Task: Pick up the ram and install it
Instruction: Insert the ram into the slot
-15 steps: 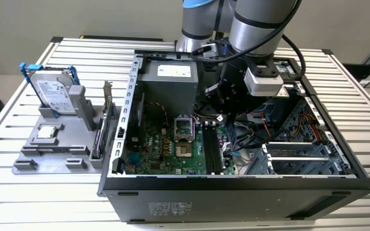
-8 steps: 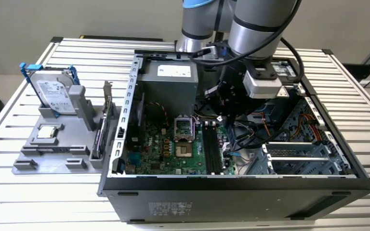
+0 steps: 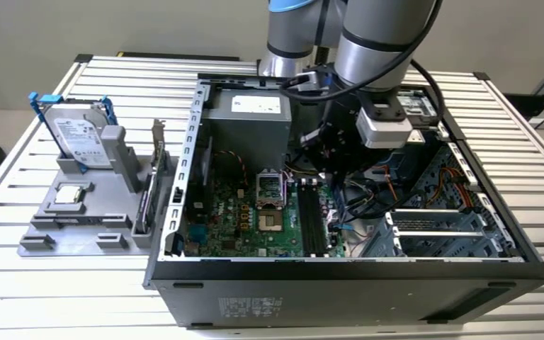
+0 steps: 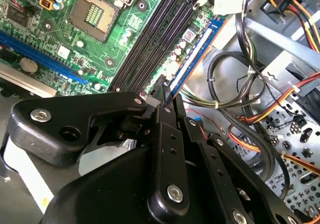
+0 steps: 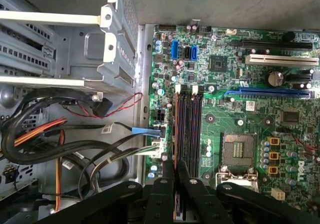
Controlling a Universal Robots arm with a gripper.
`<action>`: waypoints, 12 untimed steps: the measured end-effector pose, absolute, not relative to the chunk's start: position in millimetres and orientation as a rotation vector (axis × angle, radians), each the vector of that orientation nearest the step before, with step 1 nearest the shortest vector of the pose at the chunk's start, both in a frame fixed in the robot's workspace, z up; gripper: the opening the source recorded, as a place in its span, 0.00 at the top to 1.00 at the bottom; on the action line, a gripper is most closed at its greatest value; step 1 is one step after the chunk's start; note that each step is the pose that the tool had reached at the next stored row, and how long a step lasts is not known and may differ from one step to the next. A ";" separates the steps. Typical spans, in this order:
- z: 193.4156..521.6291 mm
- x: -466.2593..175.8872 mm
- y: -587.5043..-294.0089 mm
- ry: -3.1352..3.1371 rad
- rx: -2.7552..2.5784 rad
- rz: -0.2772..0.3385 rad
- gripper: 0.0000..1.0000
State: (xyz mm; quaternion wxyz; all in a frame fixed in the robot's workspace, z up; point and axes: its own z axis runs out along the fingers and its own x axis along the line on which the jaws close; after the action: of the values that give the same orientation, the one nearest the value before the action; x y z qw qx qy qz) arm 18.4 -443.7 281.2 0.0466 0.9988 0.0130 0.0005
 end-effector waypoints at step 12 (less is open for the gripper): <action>271.0 18.4 -442.8 0.040 3.043 0.002 1.00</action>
State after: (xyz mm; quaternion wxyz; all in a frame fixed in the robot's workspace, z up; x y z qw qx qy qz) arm 18.4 -442.8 271.0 0.0491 0.9987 0.0130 0.0005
